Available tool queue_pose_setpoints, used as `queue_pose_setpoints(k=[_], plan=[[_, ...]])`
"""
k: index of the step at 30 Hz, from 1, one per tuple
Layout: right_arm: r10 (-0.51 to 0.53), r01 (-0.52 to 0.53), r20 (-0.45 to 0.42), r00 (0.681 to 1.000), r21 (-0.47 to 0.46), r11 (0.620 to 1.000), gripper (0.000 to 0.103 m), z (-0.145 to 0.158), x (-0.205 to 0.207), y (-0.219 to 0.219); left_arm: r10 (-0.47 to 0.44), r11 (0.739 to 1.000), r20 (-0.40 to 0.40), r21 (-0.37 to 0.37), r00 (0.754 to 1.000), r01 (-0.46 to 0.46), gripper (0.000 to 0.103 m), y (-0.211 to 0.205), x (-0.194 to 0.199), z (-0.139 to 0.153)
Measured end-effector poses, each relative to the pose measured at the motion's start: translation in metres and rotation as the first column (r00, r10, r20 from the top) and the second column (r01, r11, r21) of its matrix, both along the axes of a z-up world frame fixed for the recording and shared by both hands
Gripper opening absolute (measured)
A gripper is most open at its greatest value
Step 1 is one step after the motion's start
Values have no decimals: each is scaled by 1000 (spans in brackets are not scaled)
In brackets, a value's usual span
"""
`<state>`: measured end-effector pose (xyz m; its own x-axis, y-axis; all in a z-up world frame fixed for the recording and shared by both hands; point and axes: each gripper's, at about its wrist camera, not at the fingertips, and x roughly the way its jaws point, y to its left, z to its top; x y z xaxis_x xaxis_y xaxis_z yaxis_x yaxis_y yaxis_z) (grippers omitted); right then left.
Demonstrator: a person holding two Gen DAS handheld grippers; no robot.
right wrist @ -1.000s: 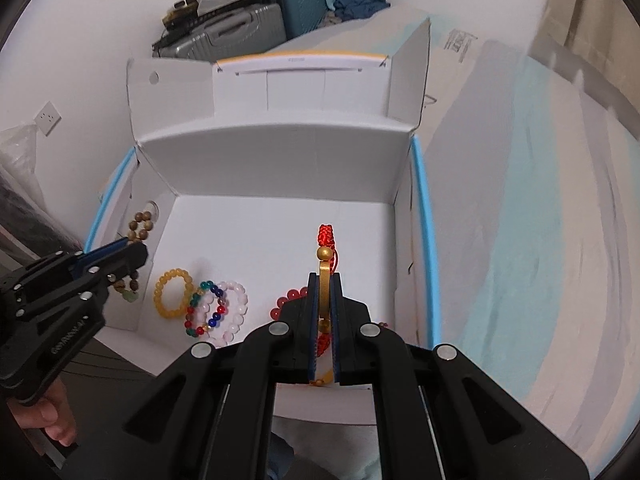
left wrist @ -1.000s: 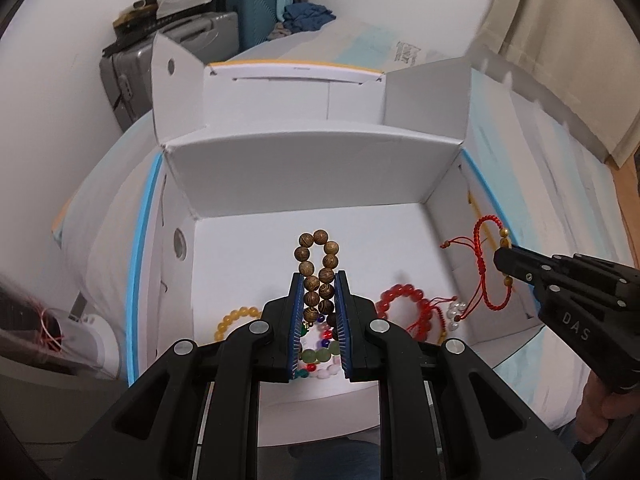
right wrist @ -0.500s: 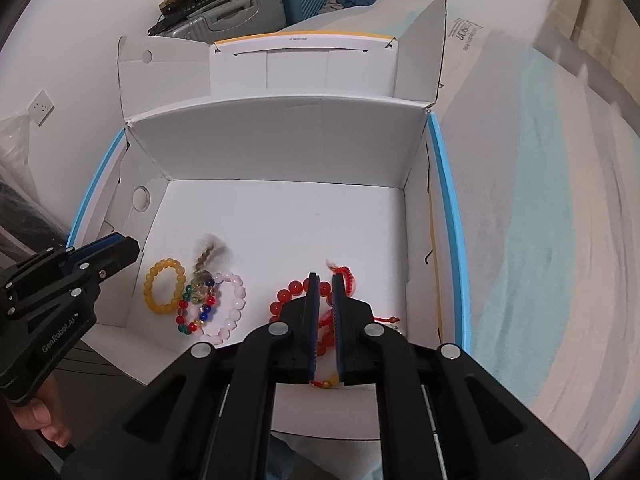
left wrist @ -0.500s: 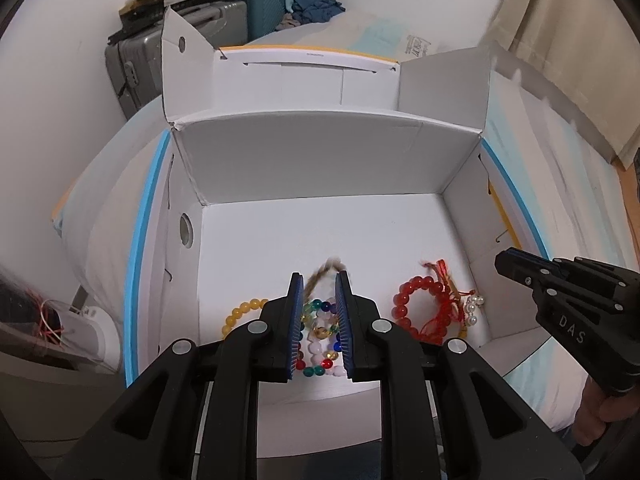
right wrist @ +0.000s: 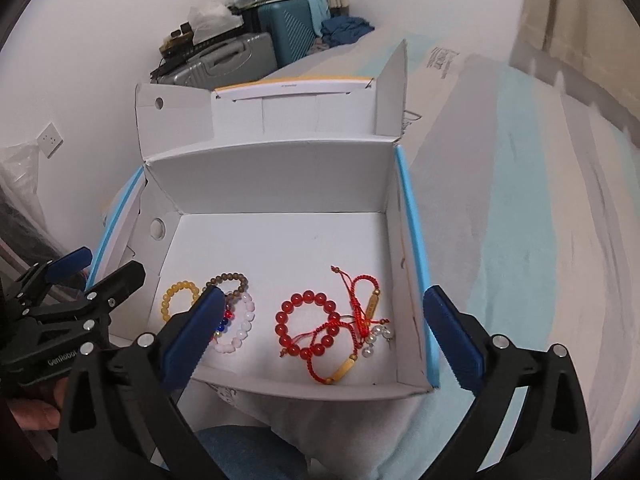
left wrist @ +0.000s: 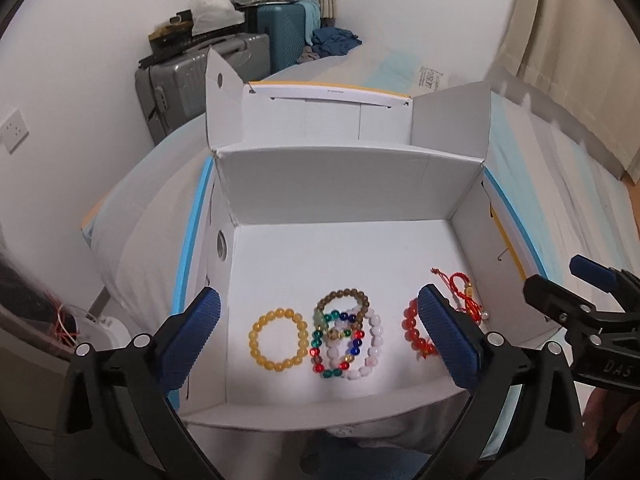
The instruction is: Organize jewelry
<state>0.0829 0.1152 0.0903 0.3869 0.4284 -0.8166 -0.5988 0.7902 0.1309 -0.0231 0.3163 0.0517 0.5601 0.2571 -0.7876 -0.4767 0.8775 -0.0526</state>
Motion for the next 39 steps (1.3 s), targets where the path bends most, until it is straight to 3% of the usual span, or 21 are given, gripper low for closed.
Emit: queue_pose_setpoints(k=[14,39], plan=[[-39,37,78,996,25,999,95,8,-49,-37,0,1000,41,10,999,0,97,-21,-40,-3],[-51,49,59,997,27,998,95,-3,-74,-57,-26,999,44,25,999,25,97,-44,-61,-10]])
